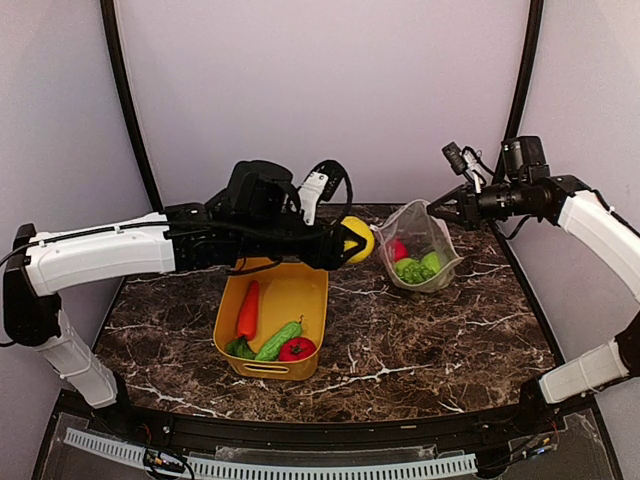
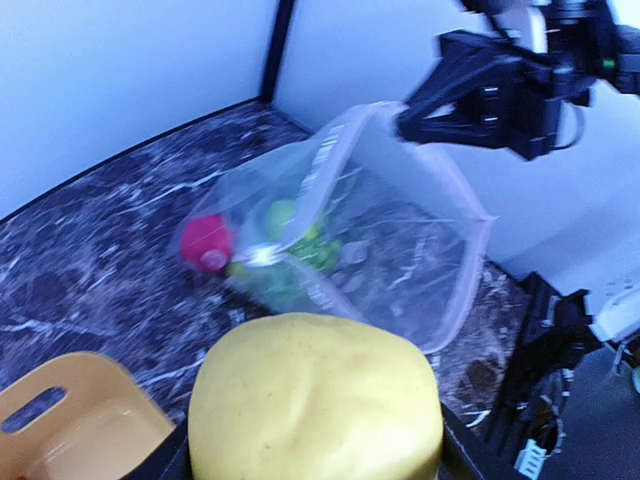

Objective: Place the food in the zip-top bag and seal the zipper
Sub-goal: Place the fake fruit in the zipper food storage bag.

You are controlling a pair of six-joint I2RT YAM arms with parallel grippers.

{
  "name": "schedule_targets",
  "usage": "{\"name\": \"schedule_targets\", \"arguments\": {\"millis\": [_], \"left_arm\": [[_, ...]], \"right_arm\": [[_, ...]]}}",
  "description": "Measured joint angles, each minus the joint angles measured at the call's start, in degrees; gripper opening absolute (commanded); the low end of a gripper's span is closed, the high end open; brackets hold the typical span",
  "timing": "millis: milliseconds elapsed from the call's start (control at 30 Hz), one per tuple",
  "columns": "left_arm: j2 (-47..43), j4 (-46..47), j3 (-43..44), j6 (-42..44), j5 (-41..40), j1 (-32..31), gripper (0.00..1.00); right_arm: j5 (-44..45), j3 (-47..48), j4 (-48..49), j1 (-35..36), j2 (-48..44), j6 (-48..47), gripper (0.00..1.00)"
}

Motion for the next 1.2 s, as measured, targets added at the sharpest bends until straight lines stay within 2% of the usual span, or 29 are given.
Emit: {"name": "schedule_targets", "arguments": {"millis": [133, 300, 567, 800, 900, 1067, 1200], "left_arm": [[1.36, 10.25, -1.36, -0.42, 6.05, -3.08, 0.49], [6.99, 15.98, 1.29, -0.46, 9.2, -4.96, 0.47], [15.37, 16.31, 8.96, -0.44, 6.93, -6.73, 0.43], [21.81, 11.23, 19.1, -0.66, -1.79, -6.93, 0.44], [25.07, 7.02, 23.8, -1.84, -7.48, -6.93, 0.48], [28.09, 2.78, 25.86, -3.45, -14.32, -6.91, 0.57], [31.15, 2.14, 28.5, -4.0, -15.56, -6.69, 0.72]], "right_arm": [[0.48, 1.64, -2.12, 1.22, 0.02, -0.02, 0.0], [0.61, 3.5, -4.79, 2.05, 0.09, 0.02, 0.0], [0.24, 6.54, -7.8, 2.47, 0.11, 0.5, 0.0], [-0.59, 6.67, -8.33, 2.49, 0.33, 1.64, 0.0], [-1.05, 6.78, -8.33, 2.49, 0.92, 2.05, 0.0], [-1.44, 7.28, -8.35, 2.49, 1.62, 2.89, 0.0], [-1.44, 8.57, -8.83, 2.49, 2.43, 3.5, 0.0]]}}
